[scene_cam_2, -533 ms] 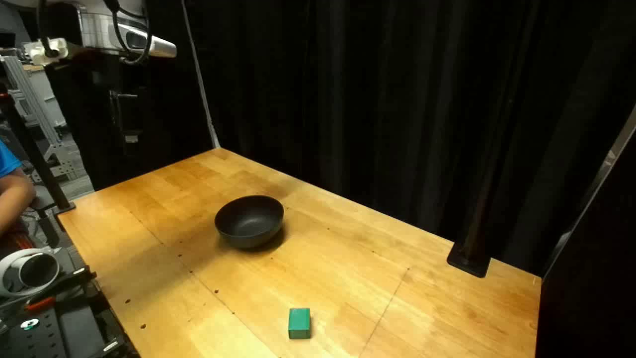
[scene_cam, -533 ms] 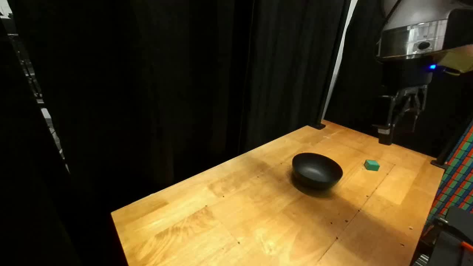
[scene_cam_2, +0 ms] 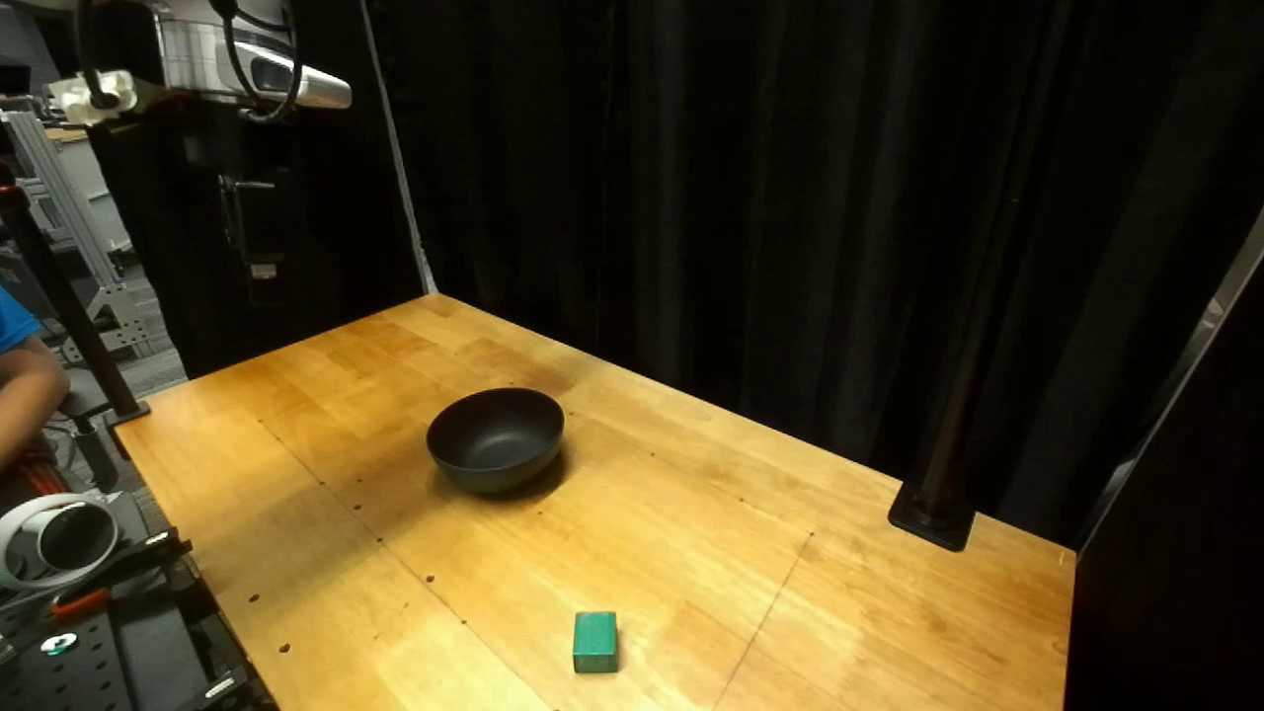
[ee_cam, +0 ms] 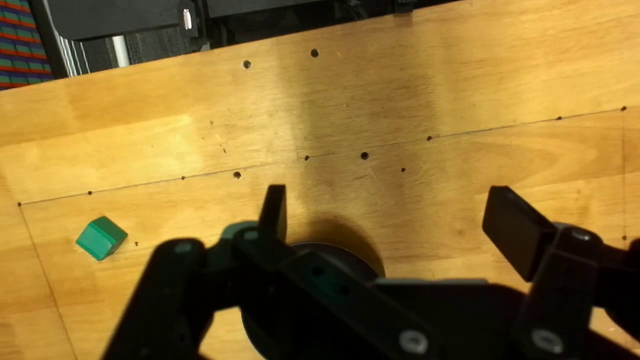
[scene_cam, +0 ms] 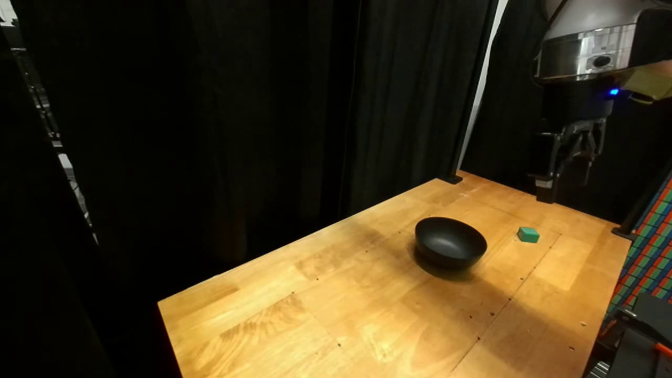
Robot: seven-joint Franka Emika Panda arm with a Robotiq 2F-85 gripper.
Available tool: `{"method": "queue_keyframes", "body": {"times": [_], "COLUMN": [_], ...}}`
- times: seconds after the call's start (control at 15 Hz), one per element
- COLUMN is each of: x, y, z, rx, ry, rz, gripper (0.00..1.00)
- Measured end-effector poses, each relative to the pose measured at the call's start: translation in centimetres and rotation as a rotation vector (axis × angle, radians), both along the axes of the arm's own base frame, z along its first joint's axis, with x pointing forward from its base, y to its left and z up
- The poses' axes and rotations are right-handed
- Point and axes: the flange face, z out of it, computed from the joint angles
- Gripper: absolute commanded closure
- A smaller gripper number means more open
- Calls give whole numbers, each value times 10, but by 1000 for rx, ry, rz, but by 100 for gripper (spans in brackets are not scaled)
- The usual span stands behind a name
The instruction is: Put the green cube in the black bowl
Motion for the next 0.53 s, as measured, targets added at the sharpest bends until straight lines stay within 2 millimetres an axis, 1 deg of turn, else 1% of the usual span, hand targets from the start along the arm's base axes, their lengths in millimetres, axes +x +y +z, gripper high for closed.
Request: {"method": "queue_keyframes", "body": {"times": [0.13, 0.27, 0.33, 0.4, 0.53], "x": [0, 4, 10, 17, 35], "y": [-1, -12, -23, -39, -78], "z": [-2, -11, -19, -28, -52], "rx": [0, -5, -5, -5, -10], "ry": [6, 18, 16, 7, -27], "rz": [-2, -46, -92, -143, -254], "gripper": [0, 0, 0, 0, 0]}}
